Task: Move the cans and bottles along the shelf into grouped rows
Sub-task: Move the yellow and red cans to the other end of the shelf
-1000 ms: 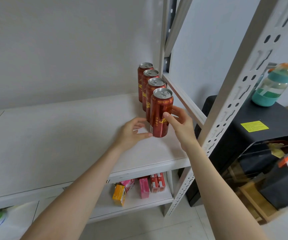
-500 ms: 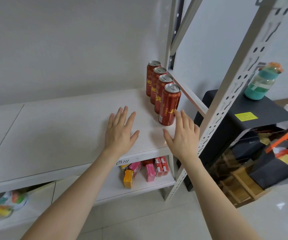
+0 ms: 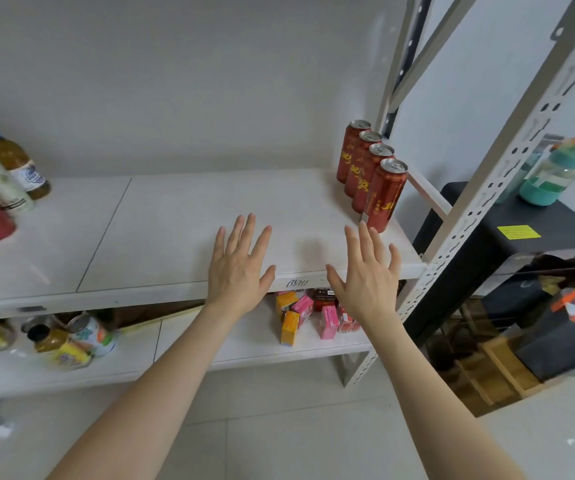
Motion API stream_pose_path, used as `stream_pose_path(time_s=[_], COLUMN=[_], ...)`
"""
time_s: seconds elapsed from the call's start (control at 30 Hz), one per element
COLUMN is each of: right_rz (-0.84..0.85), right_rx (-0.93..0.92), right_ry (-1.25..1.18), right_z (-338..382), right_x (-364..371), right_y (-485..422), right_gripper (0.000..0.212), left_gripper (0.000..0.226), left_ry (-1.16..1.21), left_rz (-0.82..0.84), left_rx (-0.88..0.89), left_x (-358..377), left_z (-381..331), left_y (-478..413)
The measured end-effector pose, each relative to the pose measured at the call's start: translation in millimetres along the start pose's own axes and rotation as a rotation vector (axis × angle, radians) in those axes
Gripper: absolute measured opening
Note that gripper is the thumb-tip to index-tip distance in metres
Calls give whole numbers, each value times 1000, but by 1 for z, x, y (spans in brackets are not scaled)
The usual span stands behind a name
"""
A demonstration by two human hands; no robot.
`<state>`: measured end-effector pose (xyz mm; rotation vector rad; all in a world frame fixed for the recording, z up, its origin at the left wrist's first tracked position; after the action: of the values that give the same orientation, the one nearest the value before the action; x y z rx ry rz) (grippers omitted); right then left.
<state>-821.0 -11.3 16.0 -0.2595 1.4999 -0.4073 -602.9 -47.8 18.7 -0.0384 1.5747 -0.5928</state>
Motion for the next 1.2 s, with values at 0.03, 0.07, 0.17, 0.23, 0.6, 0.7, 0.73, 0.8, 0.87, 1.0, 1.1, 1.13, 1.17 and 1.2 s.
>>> stream_pose_path(time_s=[0.03, 0.07, 0.17, 0.23, 0.6, 0.7, 0.73, 0.8, 0.87, 1.0, 1.1, 1.13, 1.17, 1.2], right_rz=[10, 19, 13, -3, -51, -46, -38, -18, -11, -53, -77, -83, -93, -106], right_rx=[-4, -6, -15, -15, 15, 4, -2, -10, -18, -51, -78, -83, -83, -79], right_ry=[6, 6, -8, -19, -81, -83, -83, -81, -97, -150, -176, -180, -186, -194], right_z=[12, 25, 68, 99, 261, 296, 307, 331, 356, 409, 450, 465, 480, 495], right_x=[0, -1, -2, -1, 9, 15, 17, 23, 27, 35, 38, 39, 41, 42], right_y=[1, 2, 6, 9, 12, 10, 8, 3, -3, -13, -15, -14, -13, -12], right_gripper=[73, 73, 73, 72, 72, 72, 72, 72, 72, 72, 71, 71, 71, 71], left_gripper=[68, 68, 69, 69, 68, 69, 69, 69, 69, 69, 70, 71, 71, 72], left_ry=[-4, -12, -48, -62, -125, -152, -159, -161, -164, -161, -171, -176, -181, -186], left_rz=[-6, -7, -5, -4, 8, 17, 12, -11, -24, -90, -114, -112, -108, -103], left_rx=[-9, -16, -28, -30, -31, -52, -60, -81, -110, -168, -184, -187, -187, -185], left_x=[-3, -6, -15, -21, -35, -38, -39, -39, -40, -44, -44, -44, -45, -48], left_z=[12, 25, 65, 95, 248, 280, 291, 314, 339, 391, 430, 444, 458, 473], left_y=[5, 10, 23, 31, 80, 89, 92, 98, 104, 120, 135, 140, 145, 151])
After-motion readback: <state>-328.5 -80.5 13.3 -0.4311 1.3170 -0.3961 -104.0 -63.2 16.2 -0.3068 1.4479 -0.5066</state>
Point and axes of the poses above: each hand's wrist, its own y-axis away from the middle knuckle, its own x-axis out of the palm, z = x × y, the point moved 2 cm from there along -y, towards the middle knuckle, and after that the axes turned 1 degree about -y, right-handed, at the moved point
